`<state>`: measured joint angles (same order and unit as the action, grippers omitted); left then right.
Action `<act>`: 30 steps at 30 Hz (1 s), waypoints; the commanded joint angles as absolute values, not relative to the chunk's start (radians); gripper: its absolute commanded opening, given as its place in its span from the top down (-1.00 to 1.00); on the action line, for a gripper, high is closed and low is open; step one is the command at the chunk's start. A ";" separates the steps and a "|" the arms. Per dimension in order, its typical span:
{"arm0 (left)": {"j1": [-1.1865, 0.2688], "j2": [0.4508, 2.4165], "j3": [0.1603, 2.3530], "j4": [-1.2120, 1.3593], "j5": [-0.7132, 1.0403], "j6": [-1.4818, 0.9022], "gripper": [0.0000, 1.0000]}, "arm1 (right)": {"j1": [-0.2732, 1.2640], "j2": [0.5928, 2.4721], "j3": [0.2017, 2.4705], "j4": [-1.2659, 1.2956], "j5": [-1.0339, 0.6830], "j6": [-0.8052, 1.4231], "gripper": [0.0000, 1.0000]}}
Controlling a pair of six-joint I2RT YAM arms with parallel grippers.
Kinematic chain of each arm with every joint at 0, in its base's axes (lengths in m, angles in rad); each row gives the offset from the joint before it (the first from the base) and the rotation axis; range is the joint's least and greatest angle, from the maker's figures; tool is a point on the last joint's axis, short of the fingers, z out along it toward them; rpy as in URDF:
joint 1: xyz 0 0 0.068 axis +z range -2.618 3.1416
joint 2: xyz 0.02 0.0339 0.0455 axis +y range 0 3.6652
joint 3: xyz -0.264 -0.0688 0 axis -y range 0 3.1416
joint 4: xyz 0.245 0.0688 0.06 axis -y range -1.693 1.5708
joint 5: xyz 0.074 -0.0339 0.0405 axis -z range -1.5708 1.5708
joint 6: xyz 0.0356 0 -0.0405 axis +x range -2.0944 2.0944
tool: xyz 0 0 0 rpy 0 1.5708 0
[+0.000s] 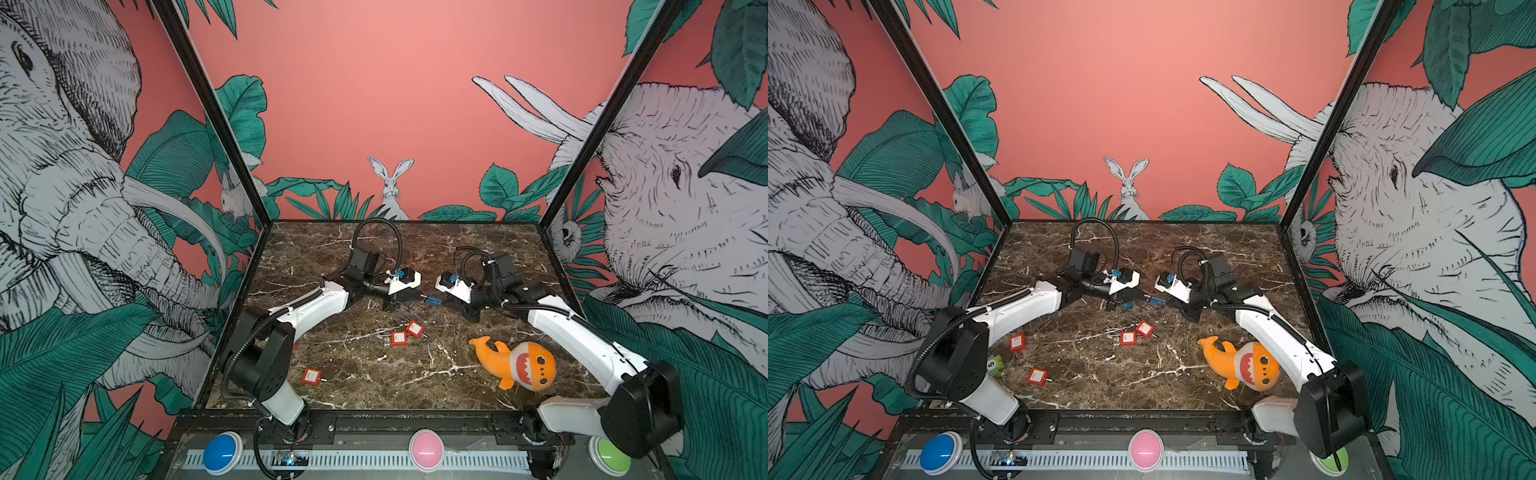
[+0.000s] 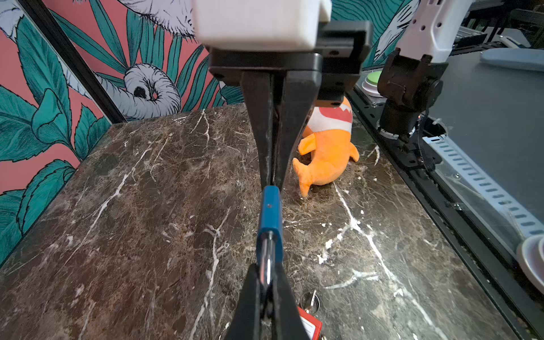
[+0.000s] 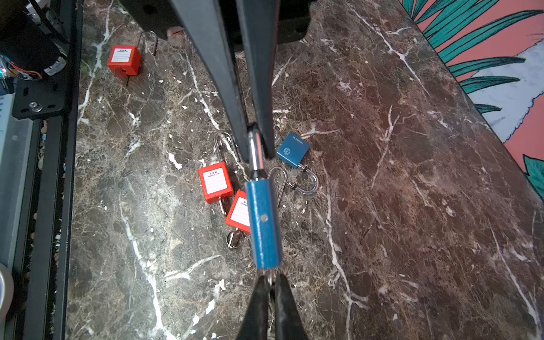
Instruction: Lock with the key
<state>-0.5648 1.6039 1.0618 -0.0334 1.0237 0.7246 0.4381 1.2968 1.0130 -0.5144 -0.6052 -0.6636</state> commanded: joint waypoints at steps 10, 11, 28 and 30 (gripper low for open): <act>-0.565 1.567 1.087 -0.068 1.085 0.786 1.00 | 0.435 1.298 1.040 -0.523 -0.625 -0.697 0.82; -0.566 1.568 1.090 -0.075 1.082 0.790 1.00 | 0.435 1.296 1.041 -0.522 -0.620 -0.698 0.77; -0.574 1.569 1.095 -0.093 1.065 0.820 1.00 | 0.434 1.294 1.039 -0.487 -0.652 -0.683 0.68; -0.575 1.569 1.094 -0.092 1.063 0.823 1.00 | 0.436 1.296 1.040 -0.486 -0.662 -0.678 0.67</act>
<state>-0.5671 1.6039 1.0649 -0.0795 1.0351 0.7979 0.4381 1.2968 1.0130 -0.5137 -0.6231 -0.6811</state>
